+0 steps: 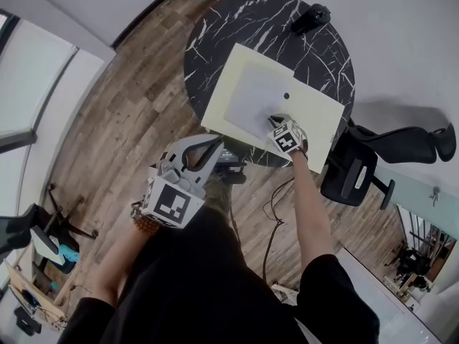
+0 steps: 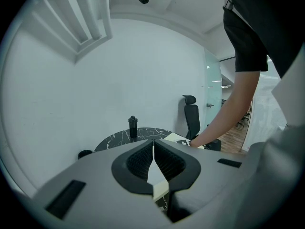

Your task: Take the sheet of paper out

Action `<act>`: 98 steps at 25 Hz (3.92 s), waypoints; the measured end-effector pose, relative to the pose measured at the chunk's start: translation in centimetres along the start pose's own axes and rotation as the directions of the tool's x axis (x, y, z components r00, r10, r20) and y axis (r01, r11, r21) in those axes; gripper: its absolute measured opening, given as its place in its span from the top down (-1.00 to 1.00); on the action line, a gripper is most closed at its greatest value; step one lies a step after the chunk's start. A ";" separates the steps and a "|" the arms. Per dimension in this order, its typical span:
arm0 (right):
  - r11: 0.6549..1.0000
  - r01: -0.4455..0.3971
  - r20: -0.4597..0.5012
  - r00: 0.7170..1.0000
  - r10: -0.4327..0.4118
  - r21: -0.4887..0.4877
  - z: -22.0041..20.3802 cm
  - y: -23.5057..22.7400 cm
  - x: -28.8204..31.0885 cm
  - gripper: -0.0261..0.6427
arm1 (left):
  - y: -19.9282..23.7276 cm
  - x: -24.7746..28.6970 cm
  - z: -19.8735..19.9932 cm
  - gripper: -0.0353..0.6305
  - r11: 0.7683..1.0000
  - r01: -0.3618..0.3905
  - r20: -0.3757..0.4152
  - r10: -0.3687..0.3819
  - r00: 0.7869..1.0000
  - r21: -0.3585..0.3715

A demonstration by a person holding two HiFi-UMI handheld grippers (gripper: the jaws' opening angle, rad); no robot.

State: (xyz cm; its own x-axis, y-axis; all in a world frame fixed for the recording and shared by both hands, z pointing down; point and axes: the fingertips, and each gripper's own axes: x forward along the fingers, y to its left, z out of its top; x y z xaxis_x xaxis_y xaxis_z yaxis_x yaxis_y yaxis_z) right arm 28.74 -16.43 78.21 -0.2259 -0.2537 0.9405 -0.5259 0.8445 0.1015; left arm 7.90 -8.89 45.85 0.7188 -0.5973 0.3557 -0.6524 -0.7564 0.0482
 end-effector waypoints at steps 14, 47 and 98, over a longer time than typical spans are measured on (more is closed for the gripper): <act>0.975 0.005 0.021 1.000 -0.010 0.224 -0.2 -0.3 0.3 0.89 | -0.9 0.2 -1.3 0.85 0.998 0.044 0.006 -0.045 0.999 0.044; 0.897 0.364 -0.138 0.931 -0.339 0.252 -2.7 -0.4 -6.5 0.93 | -2.7 -3.2 1.7 0.85 0.989 0.095 0.110 -0.108 0.988 0.116; 0.758 0.542 -0.181 0.839 -0.514 0.363 -7.1 0.1 -16.8 0.93 | -4.1 -7.7 3.4 0.84 0.984 0.096 0.193 -0.125 0.973 0.153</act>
State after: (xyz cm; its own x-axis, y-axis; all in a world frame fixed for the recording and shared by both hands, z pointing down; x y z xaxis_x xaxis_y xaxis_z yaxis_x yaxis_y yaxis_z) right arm 38.32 -8.73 64.68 0.2288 -0.5615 0.7952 -0.8188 0.3307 0.4692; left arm 5.86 -2.13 39.77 0.8277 -0.5380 0.1599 -0.5357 -0.8422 -0.0607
